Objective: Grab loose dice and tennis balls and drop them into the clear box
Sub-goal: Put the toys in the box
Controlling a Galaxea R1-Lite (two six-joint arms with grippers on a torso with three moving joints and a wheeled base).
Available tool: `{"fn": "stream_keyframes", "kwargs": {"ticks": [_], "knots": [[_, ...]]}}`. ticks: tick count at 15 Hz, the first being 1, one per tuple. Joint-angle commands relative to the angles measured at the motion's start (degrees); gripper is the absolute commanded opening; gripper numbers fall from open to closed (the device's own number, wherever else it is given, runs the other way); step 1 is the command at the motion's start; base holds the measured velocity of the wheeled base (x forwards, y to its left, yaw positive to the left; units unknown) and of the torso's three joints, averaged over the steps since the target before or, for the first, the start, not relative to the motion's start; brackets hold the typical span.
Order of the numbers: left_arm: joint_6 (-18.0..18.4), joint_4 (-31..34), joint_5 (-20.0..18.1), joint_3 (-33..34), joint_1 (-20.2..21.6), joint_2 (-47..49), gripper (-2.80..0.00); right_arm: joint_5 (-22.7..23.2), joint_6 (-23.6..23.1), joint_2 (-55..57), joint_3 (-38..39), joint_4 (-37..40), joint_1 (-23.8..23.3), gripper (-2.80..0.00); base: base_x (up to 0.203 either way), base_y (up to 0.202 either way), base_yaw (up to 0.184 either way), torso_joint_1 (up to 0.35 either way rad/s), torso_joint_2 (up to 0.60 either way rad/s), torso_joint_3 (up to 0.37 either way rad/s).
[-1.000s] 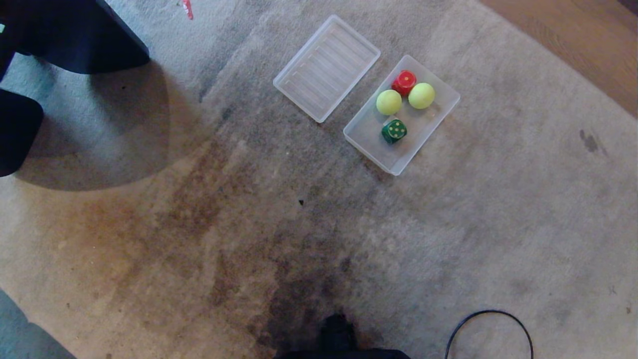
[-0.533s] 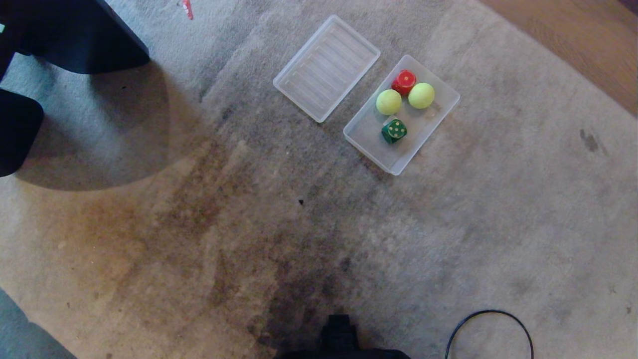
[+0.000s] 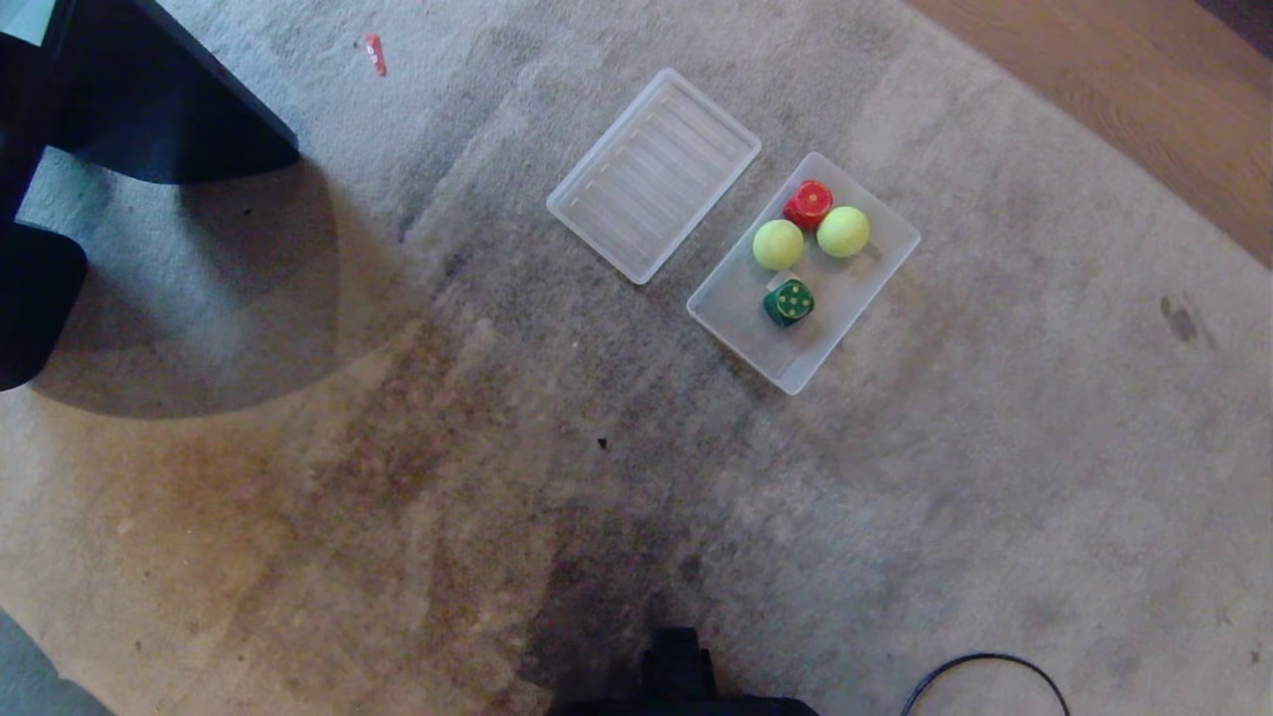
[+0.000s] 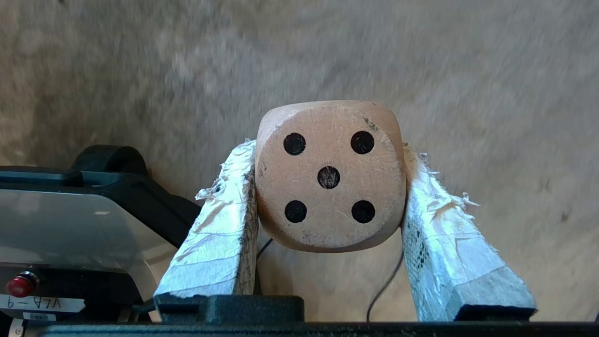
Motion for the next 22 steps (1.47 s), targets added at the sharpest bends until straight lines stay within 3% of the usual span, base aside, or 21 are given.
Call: {"fn": "stream_keyframes", "kwargs": {"ticks": [1, 3, 17, 22], "knots": [[0.04, 0.1, 0.04, 0.0, 0.0, 0.06, -2.8, 0.05, -0.12, 0.02, 0.02, 0.06, -0.01, -2.8, 0.182, 0.0, -0.002, 0.002, 0.0, 0.002], [0.04, 0.1, 0.04, 0.0, 0.0, 0.06, -2.8, 0.05, -0.12, 0.02, 0.02, 0.06, -0.01, -2.8, 0.156, 0.0, 0.0, 0.001, 0.0, -0.001], [-0.05, 0.02, 0.04, 0.09, 0.0, 0.06, -2.8, 0.05, -0.03, 0.02, 0.02, 0.06, -0.01, -2.8, 0.0, 0.0, 0.0, 0.0, 0.0, -0.003], [-0.28, -0.06, 0.04, 0.09, 0.0, -0.01, -2.8, 0.05, -0.03, 0.02, 0.02, 0.06, -0.01, -2.8, 0.0, 0.0, 0.0, 0.003, 0.0, -0.161]]}}
